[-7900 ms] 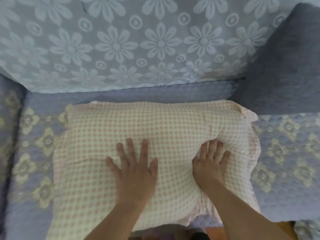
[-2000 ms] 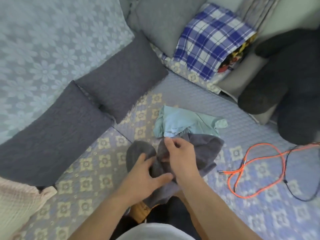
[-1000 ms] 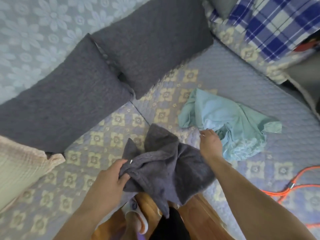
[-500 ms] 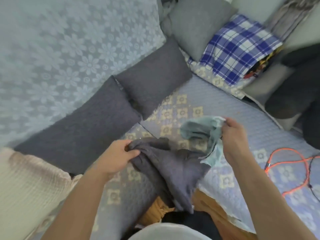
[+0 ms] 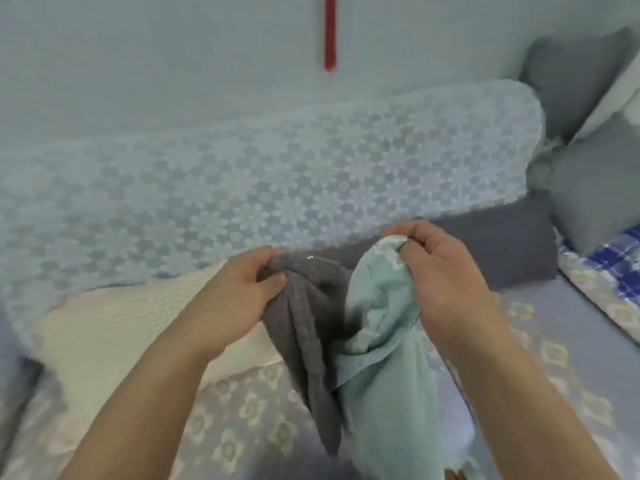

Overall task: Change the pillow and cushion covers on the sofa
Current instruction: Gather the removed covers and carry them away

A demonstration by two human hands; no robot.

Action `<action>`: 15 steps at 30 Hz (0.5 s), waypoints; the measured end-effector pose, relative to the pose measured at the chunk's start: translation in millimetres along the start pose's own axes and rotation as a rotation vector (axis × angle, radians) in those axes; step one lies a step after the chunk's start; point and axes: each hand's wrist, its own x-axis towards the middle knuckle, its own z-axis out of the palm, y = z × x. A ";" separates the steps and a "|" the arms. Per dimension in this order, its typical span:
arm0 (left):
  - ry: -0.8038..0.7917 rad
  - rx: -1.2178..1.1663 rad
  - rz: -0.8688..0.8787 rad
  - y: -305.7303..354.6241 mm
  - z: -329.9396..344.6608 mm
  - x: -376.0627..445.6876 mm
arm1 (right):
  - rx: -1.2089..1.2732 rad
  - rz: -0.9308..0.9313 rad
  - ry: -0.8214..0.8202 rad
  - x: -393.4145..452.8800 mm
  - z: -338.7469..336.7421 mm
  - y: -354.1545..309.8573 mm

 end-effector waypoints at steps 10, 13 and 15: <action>0.670 -0.086 -0.086 -76.2 -156.1 -165.1 | 0.104 0.065 -0.573 -58.5 235.7 -12.4; 0.792 -0.093 -0.053 -106.6 -213.5 -205.7 | 0.044 -0.027 -0.632 -83.0 302.8 -27.5; 0.803 -0.095 -0.054 -136.3 -252.0 -231.3 | -0.020 -0.125 -0.646 -102.5 353.6 -33.2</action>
